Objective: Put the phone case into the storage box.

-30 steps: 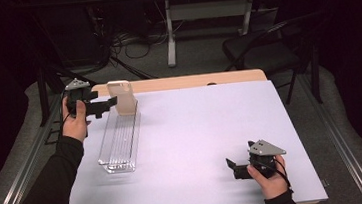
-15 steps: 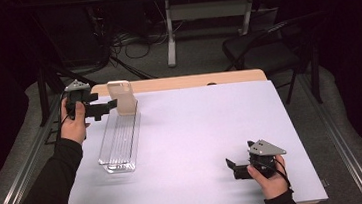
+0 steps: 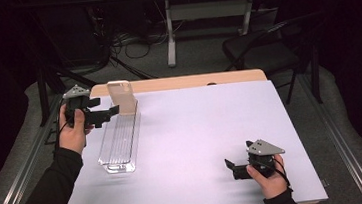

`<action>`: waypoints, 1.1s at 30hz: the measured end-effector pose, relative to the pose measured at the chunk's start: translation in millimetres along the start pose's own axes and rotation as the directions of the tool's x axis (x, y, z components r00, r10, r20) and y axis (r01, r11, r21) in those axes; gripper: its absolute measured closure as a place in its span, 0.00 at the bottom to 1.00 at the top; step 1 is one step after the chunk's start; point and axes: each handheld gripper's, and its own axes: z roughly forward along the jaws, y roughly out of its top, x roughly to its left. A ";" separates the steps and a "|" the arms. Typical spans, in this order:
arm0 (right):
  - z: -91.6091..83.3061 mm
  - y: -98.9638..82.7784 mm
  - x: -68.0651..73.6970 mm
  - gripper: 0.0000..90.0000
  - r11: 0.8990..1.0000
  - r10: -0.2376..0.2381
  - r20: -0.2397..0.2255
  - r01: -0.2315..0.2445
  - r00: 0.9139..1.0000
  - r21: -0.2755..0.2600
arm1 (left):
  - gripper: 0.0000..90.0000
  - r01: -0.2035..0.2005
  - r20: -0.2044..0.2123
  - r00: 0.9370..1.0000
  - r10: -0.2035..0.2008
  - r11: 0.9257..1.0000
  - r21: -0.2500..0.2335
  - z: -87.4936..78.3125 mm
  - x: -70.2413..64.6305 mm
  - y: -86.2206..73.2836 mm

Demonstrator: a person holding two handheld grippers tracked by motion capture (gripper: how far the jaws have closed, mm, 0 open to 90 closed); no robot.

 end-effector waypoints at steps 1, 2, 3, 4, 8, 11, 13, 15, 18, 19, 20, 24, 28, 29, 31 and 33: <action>0.0 0.1 -0.1 0.00 1.000 0.000 0.000 0.000 1.000 -0.001 | 0.17 -0.001 0.005 1.000 0.001 1.000 -0.001 -0.3 -2.7 -0.7; 0.0 0.1 0.1 0.00 1.000 0.000 0.000 0.000 1.000 -0.001 | 0.17 -0.007 0.012 1.000 0.007 1.000 -0.001 -1.0 -5.4 -1.3; 0.2 0.2 0.1 0.00 1.000 -0.003 0.000 0.003 1.000 -0.002 | 0.17 -0.013 0.019 1.000 0.013 1.000 -0.005 -1.7 -8.3 -2.0; 0.2 0.3 0.4 0.00 1.000 -0.003 0.001 0.003 1.000 -0.002 | 0.17 -0.019 0.023 1.000 0.019 1.000 -0.011 -2.4 -11.4 -2.6; -0.4 0.7 1.3 0.00 1.000 -0.004 0.001 0.004 1.000 -0.001 | 0.17 -0.038 0.047 0.998 0.039 0.999 -0.017 -4.4 -24.0 -5.6; -0.9 1.0 1.4 0.00 1.000 -0.003 0.003 0.003 1.000 -0.005 | 0.17 -0.052 0.053 0.997 0.052 0.999 -0.015 -5.3 -34.0 -7.5; -1.7 1.6 1.7 0.00 1.000 -0.006 0.004 0.006 1.000 -0.005 | 0.17 -0.061 0.066 0.996 0.062 0.998 -0.016 -6.4 -40.6 -8.6; -2.4 2.1 2.0 0.00 1.000 -0.012 0.002 0.012 1.000 -0.007 | 0.17 -0.063 0.086 0.994 0.065 0.998 -0.031 -7.1 -47.4 -10.9; -2.9 2.3 2.1 0.00 1.000 -0.010 0.004 0.010 1.000 -0.012 | 0.17 -0.040 0.122 0.991 0.047 0.998 -0.056 -5.4 -58.3 -16.9; -3.2 2.4 1.9 0.00 1.000 -0.011 0.003 0.011 1.000 -0.014 | 0.17 -0.043 0.132 0.990 0.050 0.997 -0.059 -4.0 -62.4 -19.0; -3.4 2.6 1.9 0.00 1.000 -0.009 0.005 0.009 1.000 -0.016 | 0.17 -0.053 0.144 0.988 0.061 0.997 -0.055 -2.6 -66.5 -20.9; -4.6 3.2 2.3 0.00 1.000 -0.008 0.003 0.008 1.000 -0.015 | 0.17 -0.090 0.165 0.982 0.096 0.995 -0.045 1.7 -82.7 -27.7; -5.1 3.7 2.5 0.00 1.000 -0.011 0.007 0.011 1.000 -0.021 | 0.17 -0.121 0.176 0.976 0.127 0.992 -0.046 6.5 -96.9 -33.2; -5.2 3.8 2.9 0.00 1.000 -0.011 0.006 0.011 1.000 -0.022 | 0.17 -0.127 0.180 0.975 0.133 0.991 -0.043 8.0 -99.9 -34.5; -5.6 4.2 3.6 0.00 1.000 -0.017 0.003 0.017 1.000 -0.024 | 0.17 -0.136 0.190 0.972 0.141 0.990 -0.038 11.5 -105.9 -37.3; -5.9 4.5 4.4 0.00 1.000 -0.015 0.003 0.015 1.000 -0.022 | 0.17 -0.142 0.195 0.970 0.146 0.989 -0.034 13.4 -108.7 -38.7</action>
